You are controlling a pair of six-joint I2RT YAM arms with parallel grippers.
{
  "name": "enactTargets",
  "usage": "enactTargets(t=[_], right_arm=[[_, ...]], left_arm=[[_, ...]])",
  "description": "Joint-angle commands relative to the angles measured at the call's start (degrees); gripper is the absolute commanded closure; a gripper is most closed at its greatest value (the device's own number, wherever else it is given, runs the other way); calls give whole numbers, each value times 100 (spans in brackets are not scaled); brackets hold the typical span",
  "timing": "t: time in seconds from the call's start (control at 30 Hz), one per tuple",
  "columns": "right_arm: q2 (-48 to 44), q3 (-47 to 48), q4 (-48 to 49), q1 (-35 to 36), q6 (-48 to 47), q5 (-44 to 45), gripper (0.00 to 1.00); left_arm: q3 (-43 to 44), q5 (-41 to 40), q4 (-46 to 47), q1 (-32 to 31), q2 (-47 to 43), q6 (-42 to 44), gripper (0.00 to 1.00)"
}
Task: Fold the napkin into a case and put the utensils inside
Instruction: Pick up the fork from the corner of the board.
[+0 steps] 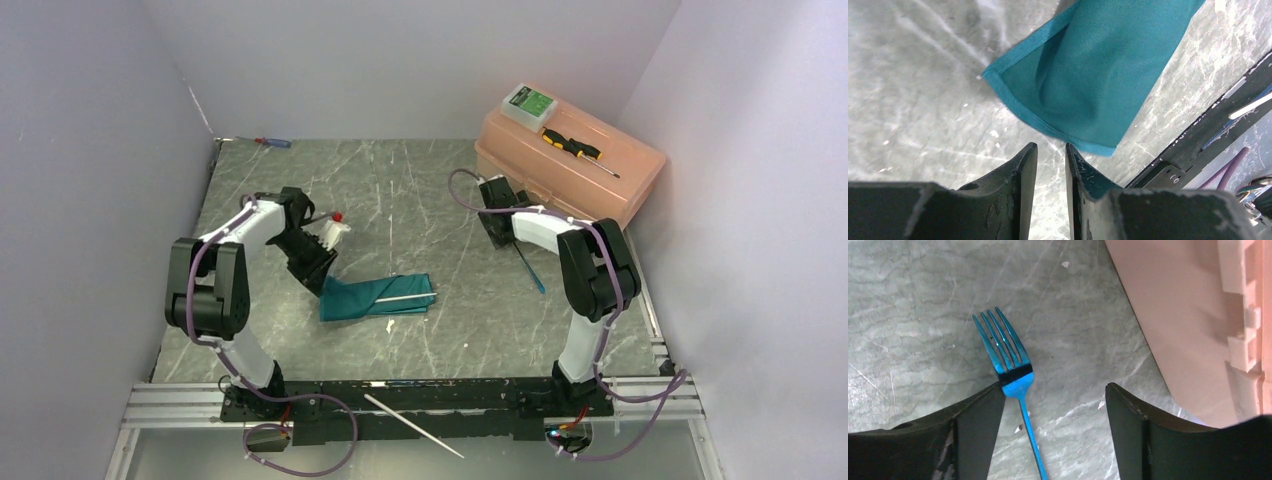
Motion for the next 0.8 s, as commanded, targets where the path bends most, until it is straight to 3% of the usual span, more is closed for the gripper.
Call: enactTargets(t=[0.0,0.13,0.23,0.37,0.57,0.77], right_arm=[[75,-32,457,-41,132,-95,28],[55,-92,534,-283,365,-931,55],[-12,-305,762,-353,508,-1222,56],[-44,-423,860,-416,672,-1271,63],[-211,-457,900,-553,842,-1543,100],[-761,-303,866,-541,1210,-2095,100]], left_arm=[[449,124,-510,265,-407,66,67],[811,42,-747,553,-571,165,64],[1152,6,-886,700,-599,207,55],[1532,-83,-941,855,-591,224,54],[2079,-2,-1012,869,-546,125,54],[2445,532,-1149,856,-448,-87,55]])
